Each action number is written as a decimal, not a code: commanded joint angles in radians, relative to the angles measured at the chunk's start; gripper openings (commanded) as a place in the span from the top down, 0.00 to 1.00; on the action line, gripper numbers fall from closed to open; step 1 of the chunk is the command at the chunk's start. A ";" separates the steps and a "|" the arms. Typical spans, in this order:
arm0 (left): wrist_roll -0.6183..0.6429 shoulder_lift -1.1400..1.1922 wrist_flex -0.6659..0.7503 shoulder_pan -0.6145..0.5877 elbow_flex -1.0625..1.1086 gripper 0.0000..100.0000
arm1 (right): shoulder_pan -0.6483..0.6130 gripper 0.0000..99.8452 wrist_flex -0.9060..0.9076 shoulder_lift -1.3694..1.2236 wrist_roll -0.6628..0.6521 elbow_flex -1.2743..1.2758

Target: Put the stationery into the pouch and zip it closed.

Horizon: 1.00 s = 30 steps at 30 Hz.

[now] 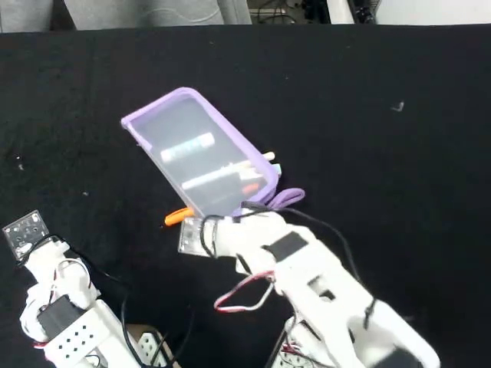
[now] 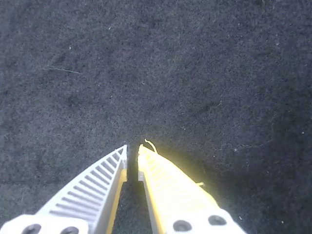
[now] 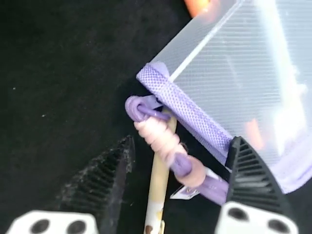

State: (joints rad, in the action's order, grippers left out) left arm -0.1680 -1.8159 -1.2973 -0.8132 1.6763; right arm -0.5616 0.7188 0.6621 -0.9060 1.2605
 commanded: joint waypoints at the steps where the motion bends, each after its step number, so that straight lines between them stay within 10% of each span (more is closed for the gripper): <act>1: 0.005 -0.005 0.025 -0.004 0.024 0.95 | -0.011 0.72 -0.035 -0.125 -0.012 -0.108; 14: 0.005 -0.005 0.025 -0.004 0.024 0.95 | 0.060 0.99 -0.051 -0.343 -0.005 -0.252; 30: 0.008 -0.005 0.025 -0.004 0.024 0.95 | 0.055 0.99 0.163 0.150 0.146 -0.335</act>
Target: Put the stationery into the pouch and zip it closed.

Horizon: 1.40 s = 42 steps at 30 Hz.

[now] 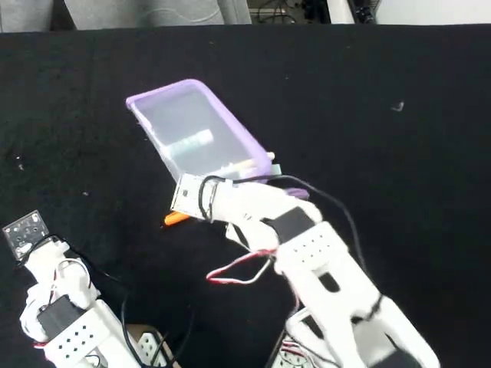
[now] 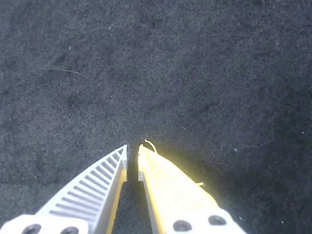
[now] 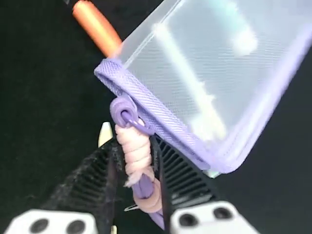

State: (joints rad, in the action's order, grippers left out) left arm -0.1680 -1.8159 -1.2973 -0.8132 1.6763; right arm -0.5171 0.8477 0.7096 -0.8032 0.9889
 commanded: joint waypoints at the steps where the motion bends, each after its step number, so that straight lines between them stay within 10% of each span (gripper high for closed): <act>1: 0.008 -0.005 0.025 -0.002 0.024 0.95 | 0.011 0.99 0.041 0.133 0.063 -0.067; 8: 0.008 -0.006 0.023 0.015 0.024 0.95 | -0.089 0.99 0.046 0.257 0.110 -0.065; 26: 0.005 -0.006 0.025 0.754 -0.194 0.95 | -0.184 0.99 0.040 0.259 0.235 -0.177; 42: 0.012 -0.008 0.230 0.791 -0.226 0.95 | -0.114 0.99 0.057 0.263 0.230 -0.179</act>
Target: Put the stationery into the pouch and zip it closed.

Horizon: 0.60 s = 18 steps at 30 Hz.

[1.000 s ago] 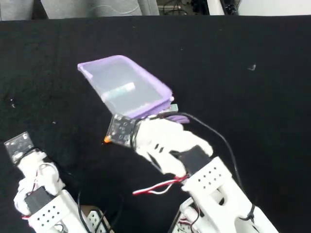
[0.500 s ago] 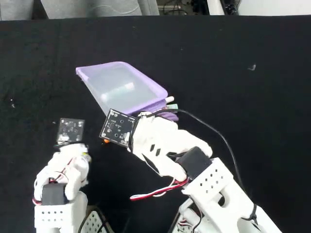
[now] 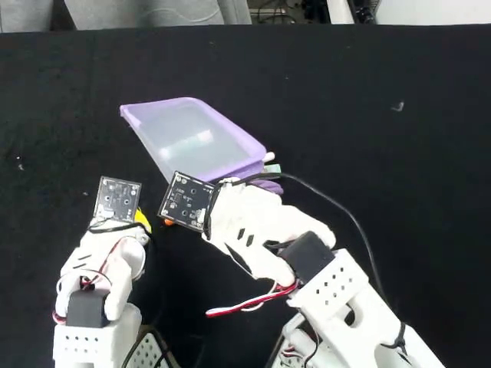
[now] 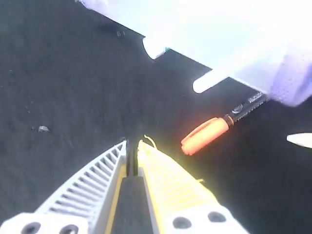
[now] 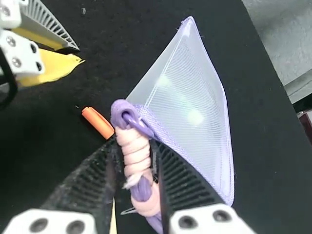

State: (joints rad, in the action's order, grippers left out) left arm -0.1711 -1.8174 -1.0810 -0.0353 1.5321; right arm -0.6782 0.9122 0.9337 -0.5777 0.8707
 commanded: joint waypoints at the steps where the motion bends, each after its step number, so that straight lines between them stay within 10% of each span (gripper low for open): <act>1: 0.015 -0.006 -0.005 0.016 -0.104 0.95 | 0.060 0.99 -0.018 0.039 0.008 -0.061; 18: 0.094 -0.006 -0.044 0.177 -0.196 0.71 | 0.074 0.99 -0.018 0.041 0.011 -0.059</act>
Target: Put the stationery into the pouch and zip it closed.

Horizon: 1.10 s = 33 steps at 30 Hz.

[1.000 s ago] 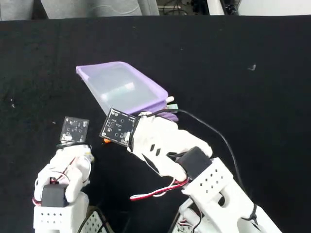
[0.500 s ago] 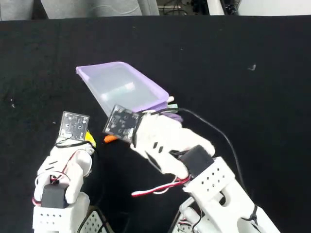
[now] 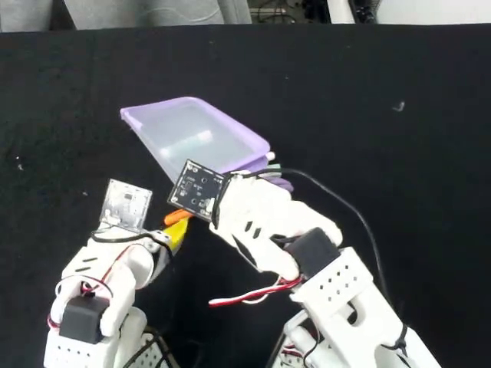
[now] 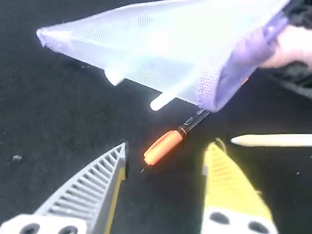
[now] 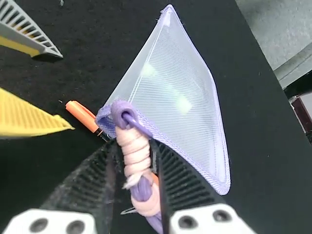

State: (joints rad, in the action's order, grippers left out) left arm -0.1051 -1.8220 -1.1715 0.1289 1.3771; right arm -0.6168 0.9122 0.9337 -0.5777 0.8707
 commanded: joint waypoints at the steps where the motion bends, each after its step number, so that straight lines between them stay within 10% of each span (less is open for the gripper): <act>1: 0.029 -0.002 0.069 0.013 -0.031 0.71 | 0.012 0.99 -0.018 0.041 0.011 -0.059; 33: -0.002 0.003 0.609 -0.076 0.260 0.77 | 0.012 0.99 -0.005 0.041 0.011 -0.036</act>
State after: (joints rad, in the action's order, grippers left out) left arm -0.0775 -1.8251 -0.6114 0.0706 1.6195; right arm -0.6168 0.9122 0.9337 -0.5746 0.8707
